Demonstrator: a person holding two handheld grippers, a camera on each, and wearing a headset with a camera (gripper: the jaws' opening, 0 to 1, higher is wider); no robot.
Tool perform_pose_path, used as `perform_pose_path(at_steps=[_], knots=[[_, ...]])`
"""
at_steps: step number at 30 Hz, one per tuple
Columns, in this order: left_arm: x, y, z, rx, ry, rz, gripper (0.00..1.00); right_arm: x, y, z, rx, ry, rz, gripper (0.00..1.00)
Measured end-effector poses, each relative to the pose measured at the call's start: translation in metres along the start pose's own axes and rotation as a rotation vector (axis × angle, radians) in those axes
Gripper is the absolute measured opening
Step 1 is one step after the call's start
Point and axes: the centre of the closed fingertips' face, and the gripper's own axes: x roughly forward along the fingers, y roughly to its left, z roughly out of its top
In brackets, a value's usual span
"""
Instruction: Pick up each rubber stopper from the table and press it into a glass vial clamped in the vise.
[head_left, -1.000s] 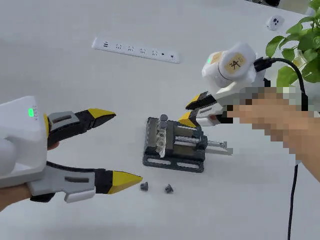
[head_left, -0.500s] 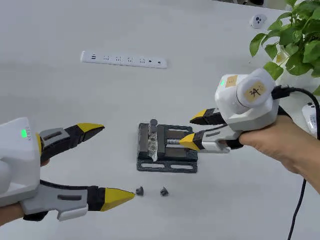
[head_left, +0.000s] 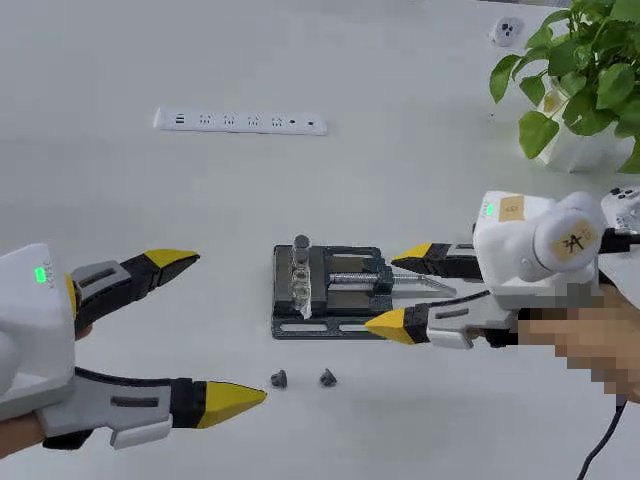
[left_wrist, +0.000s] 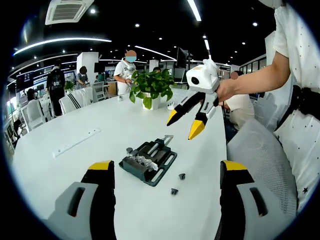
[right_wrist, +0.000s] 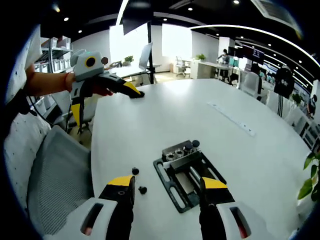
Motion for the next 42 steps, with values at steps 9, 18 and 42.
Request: perform_pose_path(at_steps=[9, 18, 42], knots=[[-0.001, -0.003, -0.002, -0.004, 0.006, 0.003, 0.86, 0.001, 0.033, -0.013, 0.006, -0.050, 0.081, 0.53], [-0.002, -0.005, -0.007, -0.006, 0.018, 0.007, 0.86, 0.008, 0.048, -0.029, -0.008, -0.054, 0.139, 0.47], [-0.002, -0.003, -0.016, -0.032, 0.037, 0.022, 0.85, 0.049, 0.050, -0.057, -0.123, 0.029, 0.295, 0.28]])
